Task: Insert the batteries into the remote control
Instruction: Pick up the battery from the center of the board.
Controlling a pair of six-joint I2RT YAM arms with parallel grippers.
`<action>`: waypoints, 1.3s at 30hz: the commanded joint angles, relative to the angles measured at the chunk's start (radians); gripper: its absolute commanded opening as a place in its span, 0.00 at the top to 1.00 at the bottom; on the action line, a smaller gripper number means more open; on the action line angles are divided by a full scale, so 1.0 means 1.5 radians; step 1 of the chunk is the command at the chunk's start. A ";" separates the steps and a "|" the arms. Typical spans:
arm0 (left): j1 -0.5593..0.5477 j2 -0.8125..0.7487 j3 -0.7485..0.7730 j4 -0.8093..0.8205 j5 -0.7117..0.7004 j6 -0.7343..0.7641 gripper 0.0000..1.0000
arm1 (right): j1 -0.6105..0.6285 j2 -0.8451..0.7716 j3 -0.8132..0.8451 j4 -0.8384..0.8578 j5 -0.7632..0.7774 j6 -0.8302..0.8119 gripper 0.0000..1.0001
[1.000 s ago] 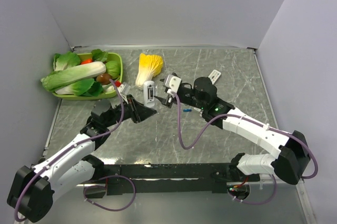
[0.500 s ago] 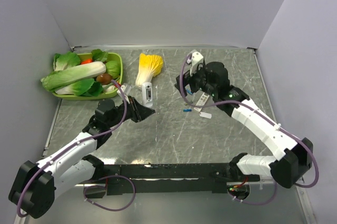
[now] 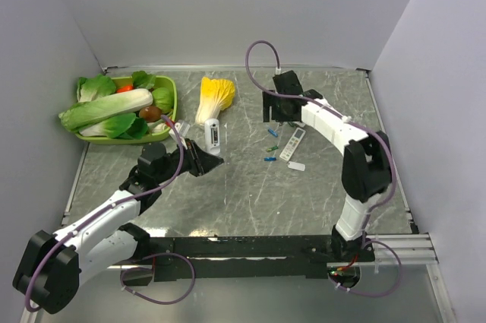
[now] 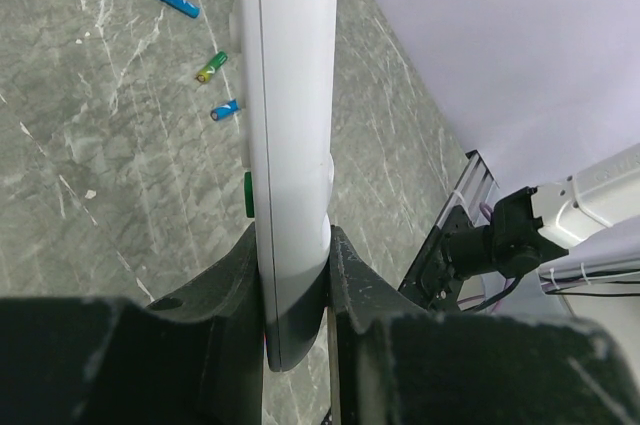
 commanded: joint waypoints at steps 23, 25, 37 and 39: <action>0.006 0.008 0.034 -0.021 -0.017 0.031 0.99 | -0.065 0.291 0.161 0.031 0.105 0.196 0.52; 0.007 0.007 0.034 -0.022 -0.017 0.031 0.99 | -0.065 0.302 0.174 0.016 0.109 0.200 0.55; 0.010 0.001 0.030 -0.013 -0.015 0.028 0.99 | -0.062 0.244 0.123 0.066 0.084 0.133 1.00; 0.010 0.002 0.029 -0.010 -0.014 0.026 0.99 | -0.056 0.213 0.088 0.083 0.076 0.103 1.00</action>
